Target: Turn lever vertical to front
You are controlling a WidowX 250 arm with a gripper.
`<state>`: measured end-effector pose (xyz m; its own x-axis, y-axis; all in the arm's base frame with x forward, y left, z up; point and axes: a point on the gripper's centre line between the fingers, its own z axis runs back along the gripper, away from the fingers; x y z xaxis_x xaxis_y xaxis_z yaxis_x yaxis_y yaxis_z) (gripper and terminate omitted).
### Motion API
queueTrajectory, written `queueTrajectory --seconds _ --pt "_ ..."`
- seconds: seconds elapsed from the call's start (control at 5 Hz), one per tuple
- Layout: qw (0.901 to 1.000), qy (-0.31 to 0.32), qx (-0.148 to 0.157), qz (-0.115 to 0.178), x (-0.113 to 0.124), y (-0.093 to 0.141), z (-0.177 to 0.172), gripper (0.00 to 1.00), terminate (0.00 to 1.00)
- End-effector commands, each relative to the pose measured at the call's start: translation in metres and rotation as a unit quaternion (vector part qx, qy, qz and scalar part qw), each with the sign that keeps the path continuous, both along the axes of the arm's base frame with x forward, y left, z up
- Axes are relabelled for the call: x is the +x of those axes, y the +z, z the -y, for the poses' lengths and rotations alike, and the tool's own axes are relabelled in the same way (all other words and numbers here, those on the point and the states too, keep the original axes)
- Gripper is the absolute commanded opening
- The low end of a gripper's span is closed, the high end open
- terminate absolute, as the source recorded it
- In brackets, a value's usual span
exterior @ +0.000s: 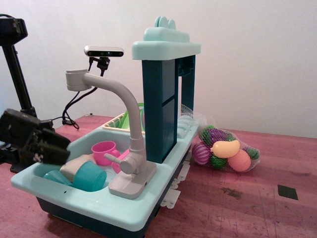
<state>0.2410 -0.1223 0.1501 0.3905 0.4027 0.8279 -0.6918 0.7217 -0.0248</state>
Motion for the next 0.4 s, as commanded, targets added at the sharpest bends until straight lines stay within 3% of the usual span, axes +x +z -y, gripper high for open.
queueTrajectory --seconds 0.0,0.2 --pt "0.9999 0.012 -0.011 -0.002 -0.04 0.012 -0.009 1.0 0.0" --pt "0.9999 -0.002 -0.016 -0.006 -0.058 0.015 -0.015 1.0 0.0"
